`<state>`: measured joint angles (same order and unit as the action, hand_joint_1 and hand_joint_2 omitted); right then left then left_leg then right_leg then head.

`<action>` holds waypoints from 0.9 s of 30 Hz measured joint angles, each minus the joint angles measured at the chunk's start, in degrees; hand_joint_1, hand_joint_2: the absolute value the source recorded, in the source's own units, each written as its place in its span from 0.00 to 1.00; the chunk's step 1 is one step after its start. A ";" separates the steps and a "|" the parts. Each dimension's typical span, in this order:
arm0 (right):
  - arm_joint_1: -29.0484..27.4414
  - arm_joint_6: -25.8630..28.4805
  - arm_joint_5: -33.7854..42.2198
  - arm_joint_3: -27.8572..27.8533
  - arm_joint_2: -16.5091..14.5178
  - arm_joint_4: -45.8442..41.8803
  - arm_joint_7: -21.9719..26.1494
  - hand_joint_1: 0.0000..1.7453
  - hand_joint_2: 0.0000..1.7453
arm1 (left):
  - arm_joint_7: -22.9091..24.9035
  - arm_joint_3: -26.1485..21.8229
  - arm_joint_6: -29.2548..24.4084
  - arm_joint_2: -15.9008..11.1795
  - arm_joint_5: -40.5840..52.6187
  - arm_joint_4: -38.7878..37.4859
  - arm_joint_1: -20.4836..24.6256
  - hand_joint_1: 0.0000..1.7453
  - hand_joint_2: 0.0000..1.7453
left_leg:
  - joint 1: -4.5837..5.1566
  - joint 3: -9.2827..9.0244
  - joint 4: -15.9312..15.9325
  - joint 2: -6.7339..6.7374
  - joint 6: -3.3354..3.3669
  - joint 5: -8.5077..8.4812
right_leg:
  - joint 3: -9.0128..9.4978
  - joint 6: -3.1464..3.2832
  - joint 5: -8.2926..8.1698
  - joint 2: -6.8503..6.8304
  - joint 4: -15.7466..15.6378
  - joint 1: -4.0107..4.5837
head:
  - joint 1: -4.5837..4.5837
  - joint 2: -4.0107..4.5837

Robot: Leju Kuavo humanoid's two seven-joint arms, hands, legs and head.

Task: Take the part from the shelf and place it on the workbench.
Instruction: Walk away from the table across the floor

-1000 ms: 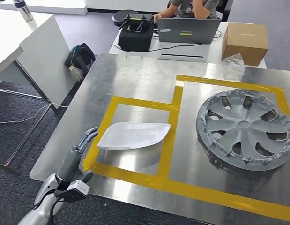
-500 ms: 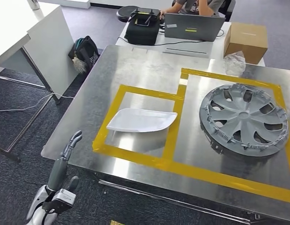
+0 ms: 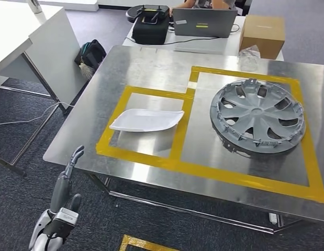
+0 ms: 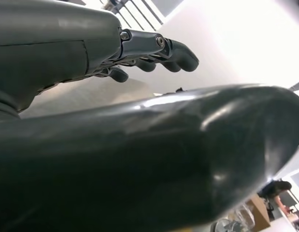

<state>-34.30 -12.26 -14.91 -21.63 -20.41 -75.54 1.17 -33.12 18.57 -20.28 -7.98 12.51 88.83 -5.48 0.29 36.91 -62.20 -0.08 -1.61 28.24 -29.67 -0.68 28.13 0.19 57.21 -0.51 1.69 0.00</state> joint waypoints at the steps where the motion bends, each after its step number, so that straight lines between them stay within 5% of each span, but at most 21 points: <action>1: -0.04 0.13 0.23 0.01 -0.01 0.00 -0.12 0.00 0.00 | 0.27 -0.49 0.04 0.09 -0.90 -0.06 -0.07 0.00 0.00 | -0.06 1.06 -3.90 0.00 -0.20 2.81 | -0.64 0.22 -0.54 -0.10 0.02 0.06 | -0.14 0.00; 3: -0.10 0.30 0.58 0.03 -0.01 0.00 -0.28 0.00 0.00 | 0.65 -1.52 0.22 0.30 -2.53 -0.25 -0.38 0.00 0.00 | -0.12 2.10 -10.09 0.00 -0.29 5.39 | -2.06 0.36 -1.66 -0.35 0.07 0.24 | -0.20 0.00; 4: -0.11 0.34 0.68 0.03 -0.01 0.00 -0.31 0.00 0.00 | 0.72 -2.00 0.33 0.39 -3.12 -0.36 -0.56 0.00 0.00 | -0.12 1.49 -10.81 0.00 -0.18 4.81 | -2.77 0.38 -2.21 -0.48 0.08 0.35 | -0.21 0.00; 7: -0.14 0.38 0.76 0.07 -0.01 -0.01 -0.33 0.00 0.00 | 0.77 -3.08 0.51 0.61 -3.93 -0.50 -0.76 0.00 0.00 | -0.01 -5.78 -2.08 0.28 0.53 0.68 | -4.39 0.06 -3.63 -0.84 0.10 0.67 | -0.20 0.00; 9: -0.23 0.50 0.87 0.15 -0.01 -0.02 -0.37 0.00 0.00 | 1.15 -3.78 0.80 0.92 -4.99 -0.53 -0.65 0.00 0.00 | 0.25 -10.94 5.76 0.72 1.00 0.60 | -4.95 -0.42 -4.48 -1.23 0.22 0.85 | -0.15 0.00; 10: -0.33 0.67 1.02 0.23 -0.01 -0.02 -0.44 0.00 0.00 | 1.62 -4.28 1.04 1.16 -6.14 -0.64 -0.65 0.00 0.00 | 0.44 -12.02 7.89 0.77 1.20 0.94 | -5.18 -0.70 -4.96 -1.52 0.23 0.84 | -0.13 0.00; 13: -0.70 1.27 1.51 0.54 0.01 -0.02 -0.74 0.00 0.00 | 2.97 -6.44 1.51 1.98 -9.84 -1.54 -1.11 0.00 0.00 | 0.63 -11.15 9.10 0.19 2.00 0.16 | -5.92 -1.52 -5.89 -2.08 0.19 0.48 | -0.23 0.00; 17: -0.84 1.43 1.64 0.64 0.01 -0.02 -0.85 0.00 0.00 | 3.22 -7.44 1.58 2.35 -10.56 -2.03 -1.31 0.00 0.00 | 0.51 -10.50 9.26 0.01 2.42 -0.51 | -6.41 -1.78 -5.09 -1.88 0.65 0.41 | -0.33 0.00; 20: -0.94 1.50 1.72 0.98 0.01 -0.02 -0.98 0.00 0.00 | 3.36 -9.17 1.72 3.12 -10.96 -3.16 -1.60 0.00 0.00 | 0.84 -7.24 9.07 -1.34 3.10 -3.29 | -8.05 -1.75 3.05 -0.61 12.23 0.71 | -0.05 0.00; 21: -0.95 1.52 1.73 1.07 0.02 -0.03 -0.99 0.00 0.00 | 3.37 -9.69 1.75 3.37 -11.05 -3.57 -1.70 0.00 0.00 | 0.97 -5.74 8.93 -2.03 3.19 -4.48 | -7.38 -1.51 4.07 -0.22 15.06 0.92 | 0.01 0.00; 22: -0.95 1.55 1.73 1.07 0.02 -0.04 -0.99 0.00 0.00 | 3.37 -9.97 1.77 3.52 -11.08 -3.85 -1.77 0.00 0.00 | 1.05 -4.51 8.75 -2.68 3.11 -5.39 | -5.10 -1.14 2.51 0.27 13.79 1.12 | 0.00 0.00; 23: -0.94 1.55 1.74 1.08 0.02 -0.06 -0.99 0.00 0.00 | 3.37 -10.12 1.77 3.63 -11.09 -3.97 -1.79 0.00 0.00 | 1.05 -3.72 8.54 -3.23 2.98 -6.00 | -1.93 -0.80 1.47 1.44 9.69 1.25 | -0.01 0.00; 25: -0.94 1.53 1.75 1.14 0.02 -0.10 -1.00 0.00 0.00 | 3.36 -10.35 1.77 3.83 -11.09 -4.11 -1.72 0.00 0.00 | 1.15 -2.60 8.09 -4.34 2.66 -7.21 | 4.26 -0.36 1.95 3.88 0.74 1.24 | -0.04 0.00; 27: -0.98 1.52 1.76 1.26 0.02 -0.17 -1.01 0.00 0.00 | 3.35 -10.58 1.77 3.91 -11.09 -4.22 -1.70 0.00 0.00 | 1.13 -1.99 7.91 -5.53 2.15 -8.38 | 6.27 -0.11 3.02 4.18 -3.04 1.33 | -0.02 0.00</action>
<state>-35.27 -10.74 -13.15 -20.37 -20.39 -75.71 0.16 -29.77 7.99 -18.51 -4.07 1.42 84.60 -7.18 1.42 34.92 -54.29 -5.61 0.54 19.87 -23.40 -0.79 31.15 4.37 54.17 0.81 1.68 0.00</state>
